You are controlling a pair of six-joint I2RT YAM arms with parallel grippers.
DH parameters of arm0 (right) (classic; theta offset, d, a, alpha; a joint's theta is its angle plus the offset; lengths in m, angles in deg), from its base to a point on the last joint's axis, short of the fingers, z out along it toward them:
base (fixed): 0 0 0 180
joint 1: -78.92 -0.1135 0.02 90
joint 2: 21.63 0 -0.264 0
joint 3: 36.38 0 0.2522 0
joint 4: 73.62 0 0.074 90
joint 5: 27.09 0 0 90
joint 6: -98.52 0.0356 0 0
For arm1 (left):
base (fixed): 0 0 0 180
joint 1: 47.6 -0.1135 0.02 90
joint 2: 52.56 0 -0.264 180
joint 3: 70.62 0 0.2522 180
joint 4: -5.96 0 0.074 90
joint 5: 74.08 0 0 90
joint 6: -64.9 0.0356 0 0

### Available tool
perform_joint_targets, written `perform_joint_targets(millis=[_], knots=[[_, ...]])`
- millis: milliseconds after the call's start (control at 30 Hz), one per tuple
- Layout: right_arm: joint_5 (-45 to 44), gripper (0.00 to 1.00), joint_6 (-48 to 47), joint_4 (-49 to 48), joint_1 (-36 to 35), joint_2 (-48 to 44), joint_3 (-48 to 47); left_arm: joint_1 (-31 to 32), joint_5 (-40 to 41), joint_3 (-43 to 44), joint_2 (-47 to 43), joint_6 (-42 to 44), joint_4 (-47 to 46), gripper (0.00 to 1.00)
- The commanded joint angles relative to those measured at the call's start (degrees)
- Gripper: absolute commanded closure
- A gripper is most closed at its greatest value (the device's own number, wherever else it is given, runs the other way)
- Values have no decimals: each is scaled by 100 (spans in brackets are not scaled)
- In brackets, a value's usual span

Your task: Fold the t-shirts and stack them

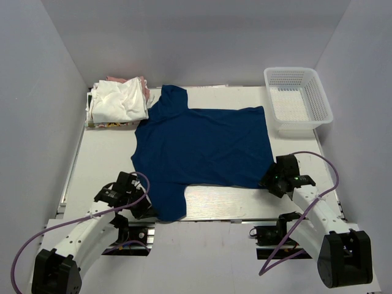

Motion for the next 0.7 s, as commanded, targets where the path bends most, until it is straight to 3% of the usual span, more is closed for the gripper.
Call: perform_joint_targets(millis=[0,67,367,500,667], knots=[[-89,42,143,-179,47,2,195,15,-83,313,1,138,-50,100],[-221,47,117,-249,38,72,248,15,-135,470,1,190,-121,100],[-415,47,-50,-610,38,564,90,15,-645,497,308,463,-736,100],[-187,100,-208,-637,38,539,99,15,-1040,655,492,674,-1096,100],[-213,100,-525,-312,29,310,-252,15,-1164,1094,817,964,-1211,100]])
